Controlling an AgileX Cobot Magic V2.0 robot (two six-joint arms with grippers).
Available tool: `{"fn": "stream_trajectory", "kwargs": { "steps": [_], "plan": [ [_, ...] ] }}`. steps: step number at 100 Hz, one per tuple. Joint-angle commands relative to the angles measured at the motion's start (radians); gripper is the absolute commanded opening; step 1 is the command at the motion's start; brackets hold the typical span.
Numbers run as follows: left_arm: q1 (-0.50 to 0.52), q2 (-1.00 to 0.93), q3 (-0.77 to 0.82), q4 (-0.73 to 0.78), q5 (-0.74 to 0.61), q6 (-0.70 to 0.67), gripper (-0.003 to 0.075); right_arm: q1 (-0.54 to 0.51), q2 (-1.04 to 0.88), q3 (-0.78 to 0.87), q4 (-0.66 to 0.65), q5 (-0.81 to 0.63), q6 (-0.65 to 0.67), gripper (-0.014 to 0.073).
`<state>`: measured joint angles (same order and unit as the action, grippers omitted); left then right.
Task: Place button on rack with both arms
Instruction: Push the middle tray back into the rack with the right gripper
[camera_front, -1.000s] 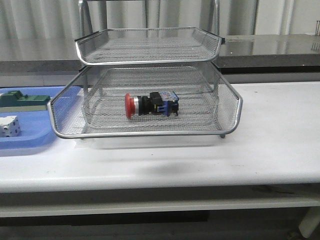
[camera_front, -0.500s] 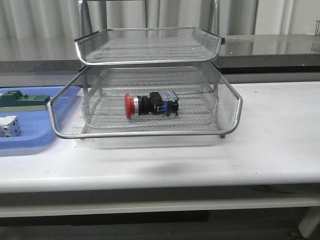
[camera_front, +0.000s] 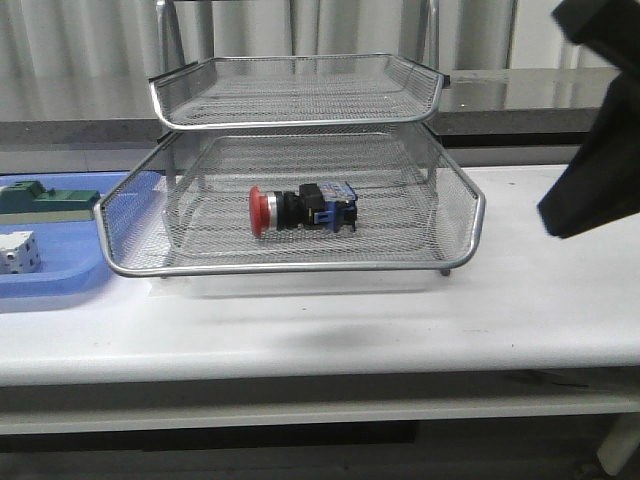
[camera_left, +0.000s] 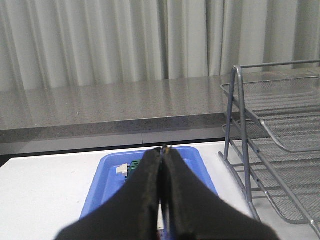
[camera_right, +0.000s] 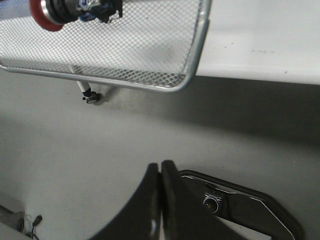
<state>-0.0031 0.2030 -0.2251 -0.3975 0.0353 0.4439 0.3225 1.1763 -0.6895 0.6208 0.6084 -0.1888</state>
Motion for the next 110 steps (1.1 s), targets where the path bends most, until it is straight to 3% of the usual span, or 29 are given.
{"fn": "stream_trajectory", "kwargs": {
  "steps": [1, 45, 110],
  "plan": [
    [0.000, 0.007, -0.028, -0.011, -0.080, -0.012, -0.0021, 0.064, 0.039, -0.031, 0.049, -0.089, -0.022, -0.0069],
    [0.000, 0.007, -0.028, -0.011, -0.080, -0.012, -0.0021, 0.303, 0.285, -0.044, 0.142, -0.351, -0.022, -0.0069],
    [0.000, 0.007, -0.028, -0.011, -0.080, -0.012, -0.0021, 0.316, 0.514, -0.287, 0.086, -0.441, -0.040, -0.0069]
  ]
}}
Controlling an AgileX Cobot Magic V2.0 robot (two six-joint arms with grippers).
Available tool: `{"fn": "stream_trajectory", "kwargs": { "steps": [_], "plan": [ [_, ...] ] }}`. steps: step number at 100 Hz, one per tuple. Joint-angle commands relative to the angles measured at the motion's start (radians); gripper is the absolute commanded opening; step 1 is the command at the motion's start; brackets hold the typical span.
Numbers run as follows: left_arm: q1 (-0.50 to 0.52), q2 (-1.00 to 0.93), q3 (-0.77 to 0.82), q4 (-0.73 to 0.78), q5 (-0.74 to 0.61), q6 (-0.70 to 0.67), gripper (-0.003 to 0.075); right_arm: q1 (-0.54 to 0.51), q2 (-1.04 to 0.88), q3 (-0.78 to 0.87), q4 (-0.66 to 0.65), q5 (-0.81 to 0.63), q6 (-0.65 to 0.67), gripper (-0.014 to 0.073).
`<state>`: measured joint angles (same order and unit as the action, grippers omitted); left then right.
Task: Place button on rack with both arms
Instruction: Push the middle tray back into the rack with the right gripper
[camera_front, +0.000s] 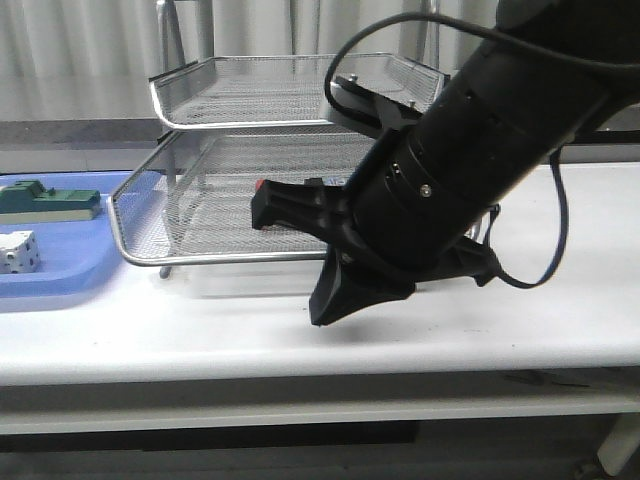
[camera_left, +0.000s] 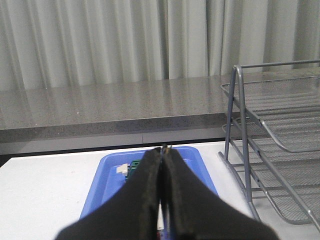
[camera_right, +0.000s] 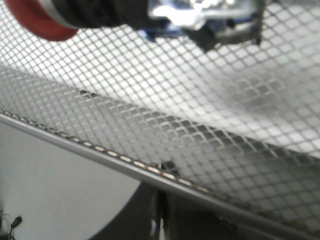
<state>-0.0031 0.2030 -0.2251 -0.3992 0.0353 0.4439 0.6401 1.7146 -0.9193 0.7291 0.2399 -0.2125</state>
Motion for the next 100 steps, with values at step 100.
{"fn": "stream_trajectory", "kwargs": {
  "steps": [100],
  "plan": [
    [0.000, 0.007, -0.028, -0.009, -0.080, -0.012, -0.0021, -0.144, 0.102, -0.280, -0.164, -0.158, -0.016, -0.0069]
  ]
}}
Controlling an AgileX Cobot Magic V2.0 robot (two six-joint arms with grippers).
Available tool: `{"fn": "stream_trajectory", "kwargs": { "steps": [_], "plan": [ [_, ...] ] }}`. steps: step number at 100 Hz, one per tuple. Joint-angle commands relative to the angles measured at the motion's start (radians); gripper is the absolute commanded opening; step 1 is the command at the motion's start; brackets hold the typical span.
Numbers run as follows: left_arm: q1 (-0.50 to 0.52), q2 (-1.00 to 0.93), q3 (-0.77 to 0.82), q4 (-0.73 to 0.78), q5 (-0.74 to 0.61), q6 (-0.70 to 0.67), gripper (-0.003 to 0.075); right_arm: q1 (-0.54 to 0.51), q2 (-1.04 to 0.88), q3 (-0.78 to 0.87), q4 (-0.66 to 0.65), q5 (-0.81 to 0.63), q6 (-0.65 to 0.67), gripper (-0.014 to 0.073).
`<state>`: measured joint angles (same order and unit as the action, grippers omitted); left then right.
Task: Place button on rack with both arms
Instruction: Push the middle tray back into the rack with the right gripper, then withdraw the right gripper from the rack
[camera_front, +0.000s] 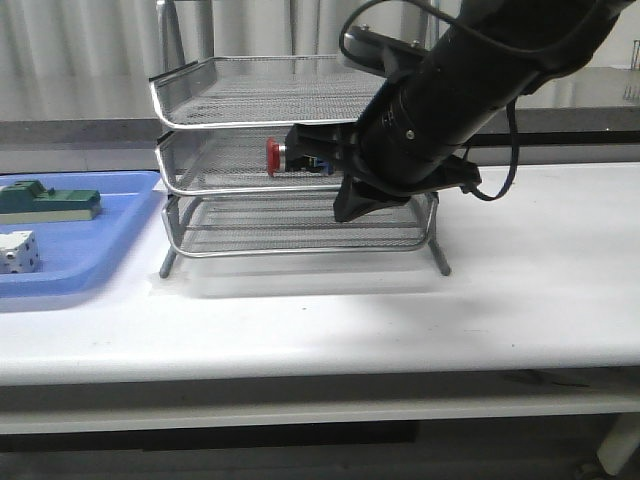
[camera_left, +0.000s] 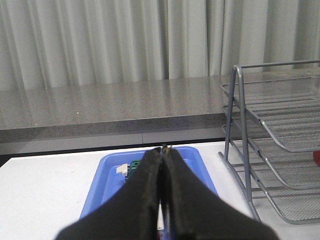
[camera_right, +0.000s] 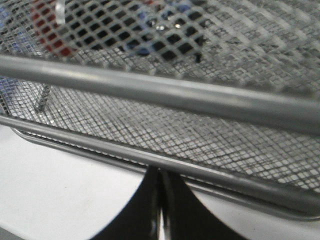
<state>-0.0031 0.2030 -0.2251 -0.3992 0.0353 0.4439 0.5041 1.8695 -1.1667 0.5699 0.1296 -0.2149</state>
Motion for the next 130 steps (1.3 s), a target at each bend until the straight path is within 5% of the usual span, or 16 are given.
{"fn": "stream_trajectory", "kwargs": {
  "steps": [1, 61, 130],
  "plan": [
    [0.000, 0.007, -0.028, -0.009, -0.080, -0.012, -0.0021, -0.008, -0.054, -0.033, -0.005, -0.045, -0.014, -0.0069],
    [0.000, 0.007, -0.028, -0.009, -0.080, -0.012, -0.0021, -0.029, -0.268, 0.095, -0.066, 0.118, -0.014, -0.0057],
    [0.000, 0.007, -0.028, -0.009, -0.080, -0.012, -0.0021, -0.354, -0.819, 0.432, -0.156, 0.086, -0.014, -0.0057]
  ]
}}
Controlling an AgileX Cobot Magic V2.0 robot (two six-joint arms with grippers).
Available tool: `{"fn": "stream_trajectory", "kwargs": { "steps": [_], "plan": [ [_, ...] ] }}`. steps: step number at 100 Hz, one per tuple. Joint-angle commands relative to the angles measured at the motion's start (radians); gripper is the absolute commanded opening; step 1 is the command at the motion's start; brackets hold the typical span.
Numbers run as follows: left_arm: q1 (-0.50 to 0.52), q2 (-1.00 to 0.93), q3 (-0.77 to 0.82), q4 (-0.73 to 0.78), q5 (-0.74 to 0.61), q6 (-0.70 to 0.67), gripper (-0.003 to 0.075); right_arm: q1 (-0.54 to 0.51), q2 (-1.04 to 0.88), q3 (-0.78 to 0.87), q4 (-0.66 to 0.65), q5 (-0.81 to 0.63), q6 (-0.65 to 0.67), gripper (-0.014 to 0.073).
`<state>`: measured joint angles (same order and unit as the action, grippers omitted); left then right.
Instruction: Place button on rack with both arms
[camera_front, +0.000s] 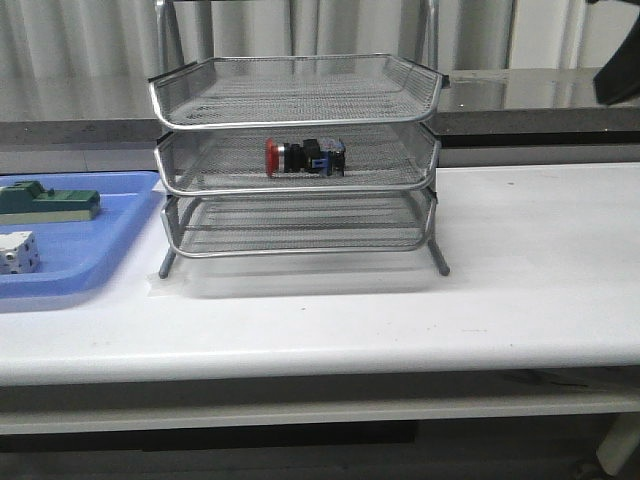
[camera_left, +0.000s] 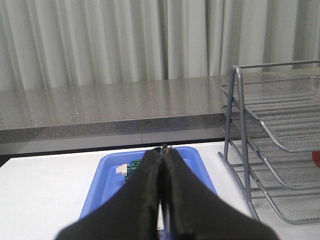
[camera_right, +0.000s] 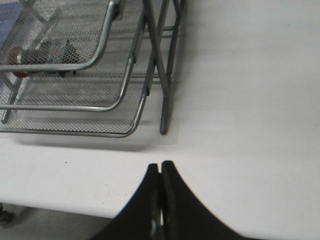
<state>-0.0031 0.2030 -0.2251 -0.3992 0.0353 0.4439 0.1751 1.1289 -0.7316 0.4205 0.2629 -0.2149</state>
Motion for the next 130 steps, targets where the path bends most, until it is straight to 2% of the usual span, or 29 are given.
{"fn": "stream_trajectory", "kwargs": {
  "steps": [1, 42, 68, 130],
  "plan": [
    [0.000, 0.007, -0.028, -0.009, -0.080, -0.012, -0.0021, -0.026, -0.089, -0.002, -0.008, -0.047, -0.014, -0.0057],
    [0.000, 0.007, -0.028, -0.009, -0.080, -0.012, -0.0021, -0.036, -0.374, 0.156, -0.072, -0.054, -0.014, -0.0057],
    [0.000, 0.007, -0.028, -0.009, -0.080, -0.012, -0.0021, -0.036, -0.543, 0.190, -0.090, -0.031, -0.014, -0.0057],
    [0.000, 0.007, -0.028, -0.009, -0.080, -0.012, -0.0021, -0.036, -0.565, 0.190, -0.090, -0.017, -0.014, -0.0057]
  ]
}}
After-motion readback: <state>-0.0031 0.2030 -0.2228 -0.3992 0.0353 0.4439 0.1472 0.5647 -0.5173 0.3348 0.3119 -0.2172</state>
